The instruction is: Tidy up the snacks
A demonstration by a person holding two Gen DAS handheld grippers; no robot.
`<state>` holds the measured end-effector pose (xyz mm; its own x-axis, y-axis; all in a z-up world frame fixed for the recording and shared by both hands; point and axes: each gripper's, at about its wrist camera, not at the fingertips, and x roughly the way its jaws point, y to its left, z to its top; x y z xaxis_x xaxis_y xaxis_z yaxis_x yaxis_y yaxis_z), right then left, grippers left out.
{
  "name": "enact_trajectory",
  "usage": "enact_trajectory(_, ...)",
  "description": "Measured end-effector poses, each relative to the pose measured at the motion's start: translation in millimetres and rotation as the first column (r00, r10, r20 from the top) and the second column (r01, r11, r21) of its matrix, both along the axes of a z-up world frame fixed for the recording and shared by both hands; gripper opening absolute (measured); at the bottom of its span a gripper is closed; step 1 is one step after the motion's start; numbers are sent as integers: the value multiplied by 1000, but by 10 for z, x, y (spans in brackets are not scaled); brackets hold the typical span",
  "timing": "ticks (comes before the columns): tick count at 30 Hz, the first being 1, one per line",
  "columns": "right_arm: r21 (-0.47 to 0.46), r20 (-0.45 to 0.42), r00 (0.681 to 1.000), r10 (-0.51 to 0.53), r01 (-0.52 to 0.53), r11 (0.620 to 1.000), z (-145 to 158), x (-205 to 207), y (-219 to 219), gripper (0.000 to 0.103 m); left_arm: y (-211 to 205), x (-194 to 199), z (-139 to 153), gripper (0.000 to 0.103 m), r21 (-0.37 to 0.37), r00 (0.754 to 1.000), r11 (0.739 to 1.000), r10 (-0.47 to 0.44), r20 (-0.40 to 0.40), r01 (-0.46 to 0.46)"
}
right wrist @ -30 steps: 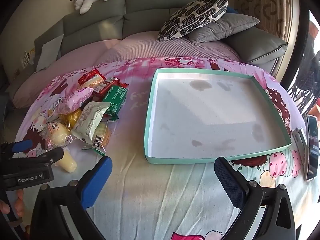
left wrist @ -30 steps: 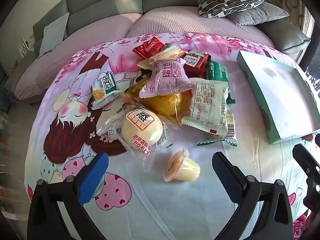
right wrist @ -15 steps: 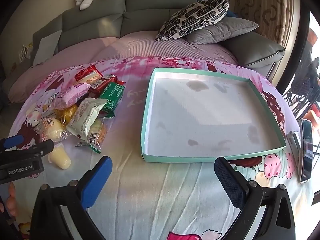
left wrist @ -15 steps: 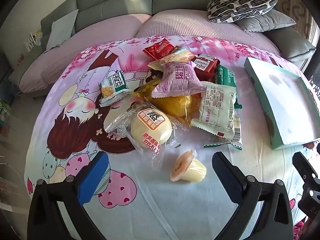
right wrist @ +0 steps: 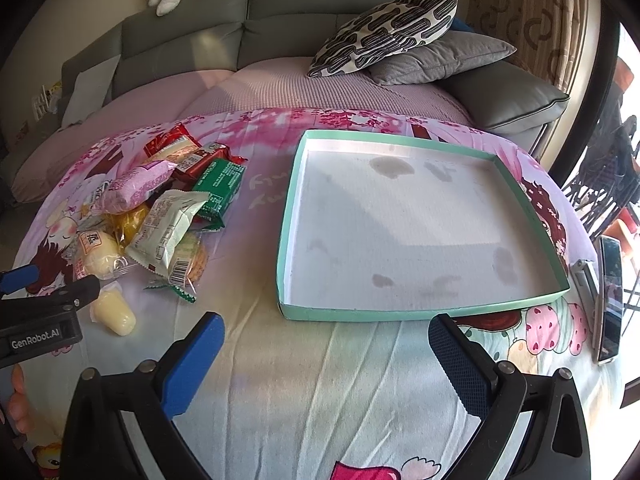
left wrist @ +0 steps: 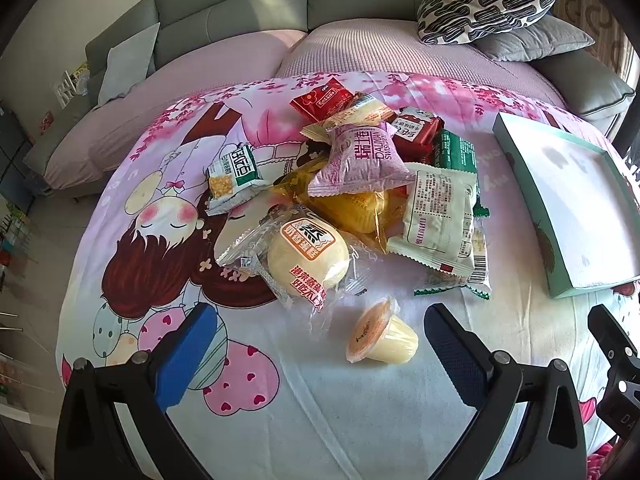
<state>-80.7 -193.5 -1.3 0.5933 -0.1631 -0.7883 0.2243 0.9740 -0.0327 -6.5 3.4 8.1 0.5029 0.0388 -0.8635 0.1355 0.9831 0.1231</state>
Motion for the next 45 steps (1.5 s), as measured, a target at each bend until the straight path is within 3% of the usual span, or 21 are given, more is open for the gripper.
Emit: enact_trajectory(45, -38, -13, 1000, 21, -22, 999, -9, 1, 65, 103, 15, -2, -10, 103, 20, 1000, 1000, 17, 0, -17)
